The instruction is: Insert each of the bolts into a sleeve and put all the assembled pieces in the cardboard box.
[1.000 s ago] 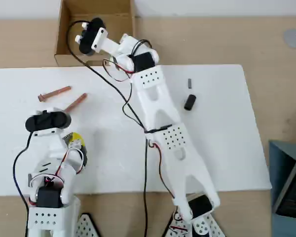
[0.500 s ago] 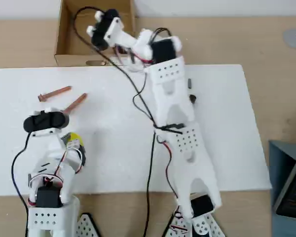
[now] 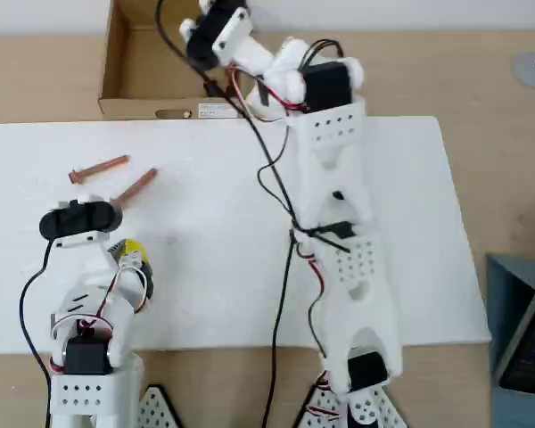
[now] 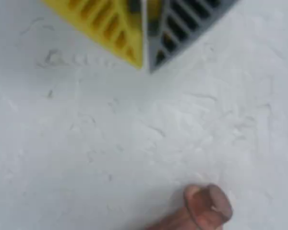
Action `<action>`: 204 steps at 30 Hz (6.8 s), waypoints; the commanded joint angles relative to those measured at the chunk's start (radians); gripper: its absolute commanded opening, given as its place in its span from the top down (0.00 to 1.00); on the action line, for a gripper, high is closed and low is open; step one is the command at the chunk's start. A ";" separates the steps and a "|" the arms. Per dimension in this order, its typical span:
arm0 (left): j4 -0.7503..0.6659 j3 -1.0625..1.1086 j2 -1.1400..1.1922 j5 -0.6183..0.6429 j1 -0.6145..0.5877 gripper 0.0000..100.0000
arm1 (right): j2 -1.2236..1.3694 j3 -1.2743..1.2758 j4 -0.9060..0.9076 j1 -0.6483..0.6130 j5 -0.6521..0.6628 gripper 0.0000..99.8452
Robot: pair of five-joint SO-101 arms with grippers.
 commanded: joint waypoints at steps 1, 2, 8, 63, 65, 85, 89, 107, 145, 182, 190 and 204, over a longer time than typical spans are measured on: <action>-0.014 0.012 -0.010 0.002 -0.009 1.00 | -0.202 0.157 0.023 0.031 -0.015 0.87; -0.014 0.012 -0.010 0.002 -0.009 1.00 | -0.252 0.225 0.023 0.038 -0.015 0.87; -0.014 0.012 -0.010 0.002 -0.009 1.00 | -0.535 0.684 0.021 0.059 -0.011 0.87; -0.012 0.012 -0.010 0.002 -0.011 1.00 | -0.679 1.897 -0.442 0.016 0.603 0.80; -0.012 0.012 -0.010 0.002 -0.011 1.00 | -0.651 1.897 -0.442 0.016 0.603 0.80; -0.012 0.012 -0.010 0.002 -0.011 1.00 | -0.504 1.868 -0.462 0.018 0.586 0.99; -0.012 0.012 -0.010 0.002 -0.011 1.00 | -0.541 1.761 -0.381 0.016 0.534 0.99; -0.012 0.012 -0.010 -0.002 -0.009 1.00 | -0.865 1.509 -0.077 0.016 0.118 0.99; 0.166 -0.632 0.562 -0.020 -0.020 0.99 | -1.632 1.926 0.014 0.400 -0.473 0.99; 0.324 -1.821 2.028 0.801 -0.238 0.89 | -1.632 1.933 0.006 0.400 -0.542 0.99; 0.423 -2.061 2.204 0.806 -0.244 0.88 | -1.632 1.994 -0.054 0.400 -0.542 0.99; 0.437 -2.226 2.442 0.842 -0.245 0.84 | -1.627 2.063 -0.100 0.394 -0.542 0.99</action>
